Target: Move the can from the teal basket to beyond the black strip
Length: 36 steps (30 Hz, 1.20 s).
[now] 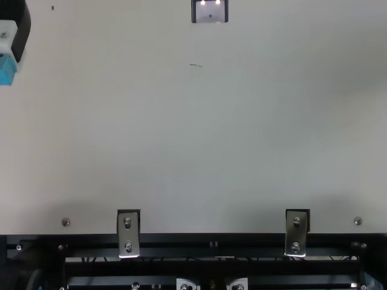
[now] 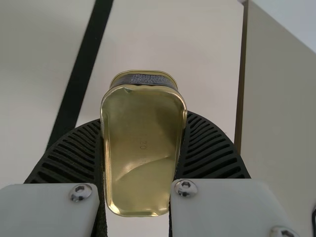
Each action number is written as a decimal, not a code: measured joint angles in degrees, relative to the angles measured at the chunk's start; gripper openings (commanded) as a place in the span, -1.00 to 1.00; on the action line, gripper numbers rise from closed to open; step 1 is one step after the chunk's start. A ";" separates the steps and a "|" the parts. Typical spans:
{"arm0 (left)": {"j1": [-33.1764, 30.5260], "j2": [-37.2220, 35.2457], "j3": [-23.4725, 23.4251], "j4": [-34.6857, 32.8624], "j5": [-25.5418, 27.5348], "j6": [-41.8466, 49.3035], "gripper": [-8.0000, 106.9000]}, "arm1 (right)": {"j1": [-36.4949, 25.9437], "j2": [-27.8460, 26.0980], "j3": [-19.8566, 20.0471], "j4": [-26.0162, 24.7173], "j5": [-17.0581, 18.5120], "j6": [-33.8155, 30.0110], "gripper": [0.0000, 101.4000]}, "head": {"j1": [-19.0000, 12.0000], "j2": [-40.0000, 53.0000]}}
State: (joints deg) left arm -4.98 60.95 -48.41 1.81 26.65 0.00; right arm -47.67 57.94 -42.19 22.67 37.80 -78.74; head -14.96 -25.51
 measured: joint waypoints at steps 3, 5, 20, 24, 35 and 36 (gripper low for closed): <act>0.00 0.00 0.00 0.00 0.00 0.00 0.71 | -5.15 2.81 -0.31 4.55 0.22 -6.05 -1.00 | 0.00 0.00; 0.00 0.00 0.00 0.00 0.00 0.00 0.71 | -8.59 4.84 -0.54 7.73 0.61 -9.99 -1.00 | 0.00 0.00; 0.00 0.00 0.00 0.00 0.00 0.00 0.71 | -18.19 14.10 3.76 20.14 3.01 -31.87 -1.00 | 0.00 0.00; 0.00 0.00 0.00 0.00 0.00 0.00 0.71 | -16.24 14.27 5.40 20.28 0.39 -31.67 1.00 | 0.00 0.00; 0.00 0.00 0.00 0.00 0.00 0.00 0.71 | -10.75 9.00 4.67 24.36 -4.62 -29.90 1.00 | -0.59 0.00; 0.00 0.00 0.00 0.00 0.00 0.00 0.71 | -10.34 8.00 4.17 25.14 -4.08 -29.90 1.00 | 0.00 0.00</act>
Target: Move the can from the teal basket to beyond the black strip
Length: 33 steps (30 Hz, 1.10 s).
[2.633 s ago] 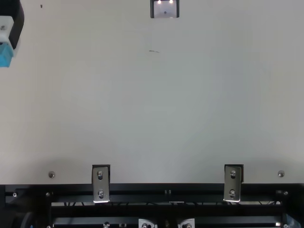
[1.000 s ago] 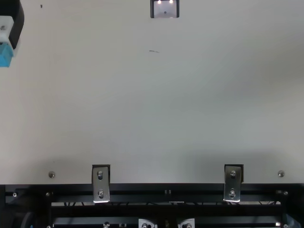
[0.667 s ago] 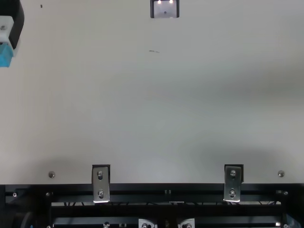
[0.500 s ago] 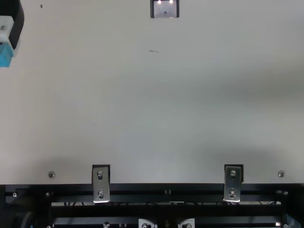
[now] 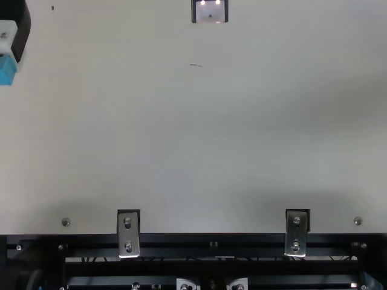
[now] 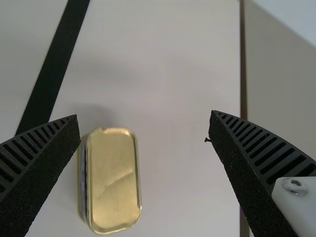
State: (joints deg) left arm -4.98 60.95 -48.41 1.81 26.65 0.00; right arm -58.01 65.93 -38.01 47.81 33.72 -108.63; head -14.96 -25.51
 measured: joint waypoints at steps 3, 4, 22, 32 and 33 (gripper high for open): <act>0.00 0.00 0.00 0.00 0.00 0.00 0.71 | 1.53 -3.09 -1.75 2.61 1.27 0.00 1.00 | 0.00 0.29; 0.00 0.00 0.00 0.00 0.00 0.00 0.71 | 2.09 -3.90 -2.21 3.34 1.62 0.00 1.00 | 0.00 0.00; 0.00 0.00 0.00 0.00 0.00 0.00 0.71 | 32.72 -9.66 -5.99 18.84 -16.14 2.61 1.00 | 0.00 0.00; 0.00 0.00 0.00 0.00 0.00 0.00 0.71 | 56.97 -0.42 -11.88 16.56 -35.99 11.17 1.00 | 0.00 0.29; 0.00 0.00 0.00 0.00 0.00 0.00 0.71 | 59.23 1.13 -12.58 15.35 -37.92 12.73 1.00 | 0.00 0.00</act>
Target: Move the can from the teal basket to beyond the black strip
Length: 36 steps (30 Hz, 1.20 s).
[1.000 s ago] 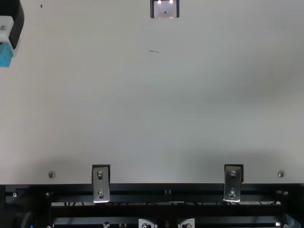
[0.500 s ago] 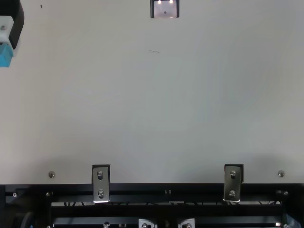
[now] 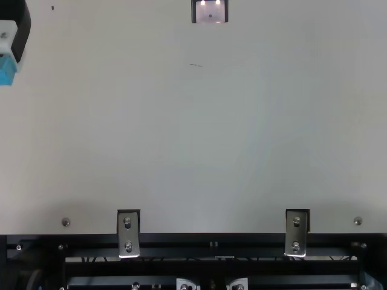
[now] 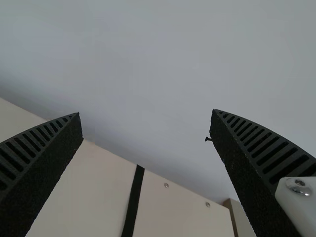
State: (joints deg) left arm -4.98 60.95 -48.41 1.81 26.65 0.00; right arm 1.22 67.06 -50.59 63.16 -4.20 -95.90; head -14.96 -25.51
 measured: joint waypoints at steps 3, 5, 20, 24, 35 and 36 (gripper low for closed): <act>0.00 0.00 0.00 0.00 0.00 0.00 0.71 | 5.52 3.87 -1.72 -4.19 -5.13 4.89 1.00 | 0.00 0.00; 0.00 0.00 0.00 0.00 0.00 0.00 0.71 | 8.18 6.21 -2.04 -6.77 -7.45 7.85 1.00 | 0.00 0.00; 0.00 0.00 0.00 0.00 0.00 0.00 0.71 | 9.53 7.13 -2.04 -8.19 -9.50 10.21 1.00 | 0.00 0.00; 0.00 0.00 0.00 0.00 0.00 0.00 0.71 | 9.53 7.13 -2.04 -8.19 -9.43 10.21 1.00 | 0.00 0.00; 0.00 0.00 0.00 0.00 0.00 0.00 0.71 | 9.53 7.13 -2.04 -8.19 -9.43 10.21 1.00 | -3.23 14.37; 0.00 0.00 0.00 0.00 0.00 0.00 0.71 | 9.53 7.13 -2.04 -8.19 -9.43 10.21 1.00 | -3.23 16.13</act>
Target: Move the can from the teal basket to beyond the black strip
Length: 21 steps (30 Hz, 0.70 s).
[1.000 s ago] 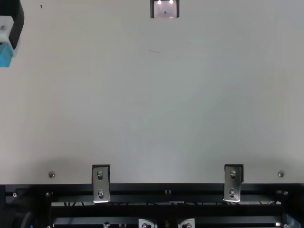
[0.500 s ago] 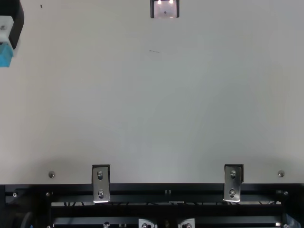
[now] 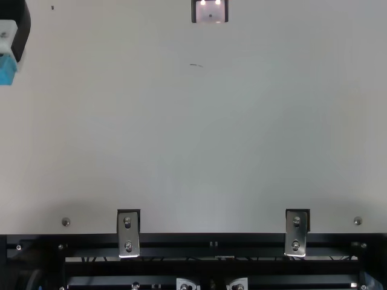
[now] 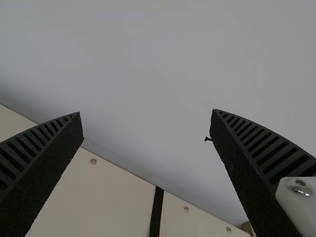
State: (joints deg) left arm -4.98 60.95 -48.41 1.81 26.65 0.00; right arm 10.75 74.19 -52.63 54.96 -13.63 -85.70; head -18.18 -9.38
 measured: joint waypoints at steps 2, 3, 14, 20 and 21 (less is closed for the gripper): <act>0.00 0.00 0.00 0.00 0.00 0.00 0.71 | 0.00 0.00 0.00 0.00 0.00 0.00 1.00 | -0.29 4.11; 0.00 0.00 0.00 0.00 0.00 0.00 0.71 | 0.00 0.00 0.00 0.00 0.00 0.00 1.00 | -1.17 5.57; 0.00 0.00 0.00 0.00 0.00 0.00 0.71 | 0.00 0.00 0.00 0.00 0.00 0.00 1.00 | 2.05 14.96; 0.00 0.00 0.00 0.00 0.00 0.00 0.71 | 0.00 0.00 0.00 0.00 0.00 0.00 1.00 | 8.21 14.96; 0.00 0.00 0.00 0.00 0.00 0.00 0.71 | 0.00 0.00 0.00 0.00 0.00 0.00 1.00 | 8.21 14.96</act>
State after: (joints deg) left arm -4.98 60.95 -48.41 1.81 26.65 0.00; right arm 10.75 74.19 -52.63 54.96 -13.63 -85.70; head -9.97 5.57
